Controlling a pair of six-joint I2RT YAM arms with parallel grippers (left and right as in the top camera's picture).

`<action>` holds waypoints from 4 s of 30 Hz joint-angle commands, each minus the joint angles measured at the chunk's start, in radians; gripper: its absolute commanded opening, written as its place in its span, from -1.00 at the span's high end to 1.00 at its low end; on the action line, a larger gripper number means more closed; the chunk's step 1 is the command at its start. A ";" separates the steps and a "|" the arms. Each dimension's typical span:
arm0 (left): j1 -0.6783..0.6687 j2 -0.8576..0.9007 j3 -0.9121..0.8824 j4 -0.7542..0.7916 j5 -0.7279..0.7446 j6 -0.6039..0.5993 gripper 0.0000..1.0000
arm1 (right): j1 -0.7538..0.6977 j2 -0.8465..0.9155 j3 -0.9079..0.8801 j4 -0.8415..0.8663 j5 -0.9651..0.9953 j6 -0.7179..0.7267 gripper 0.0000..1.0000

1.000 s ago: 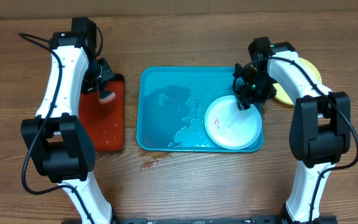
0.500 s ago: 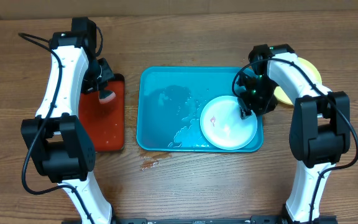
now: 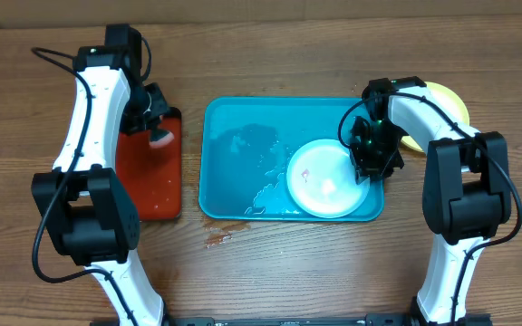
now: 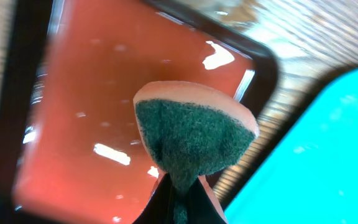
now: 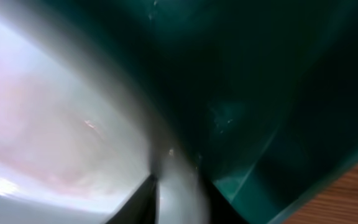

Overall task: Clean dirty plates on tray and stack at the side
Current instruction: 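Reach the right gripper to the pale plate rim on the blue tray, then carry the sponge with the left gripper onto the pale plate, then hold the pale plate with the right gripper and scrub it with the sponge, then move the sponge back into the red tray and release it with the left gripper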

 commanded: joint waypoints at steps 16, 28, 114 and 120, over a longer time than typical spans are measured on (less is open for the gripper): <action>-0.323 -0.015 -0.017 0.056 0.227 0.073 0.92 | 0.139 0.005 -0.017 0.449 -0.193 0.307 0.85; -0.458 0.104 -0.017 0.161 0.216 0.028 0.91 | 0.175 0.005 -0.017 0.478 -0.119 0.367 0.88; 0.056 -0.069 -0.140 -0.036 -0.205 -0.120 0.92 | 0.176 0.005 -0.018 0.510 -0.084 0.366 0.93; 0.111 -0.069 -0.324 0.157 -0.114 -0.064 0.92 | 0.176 0.005 -0.018 0.518 -0.084 0.367 0.92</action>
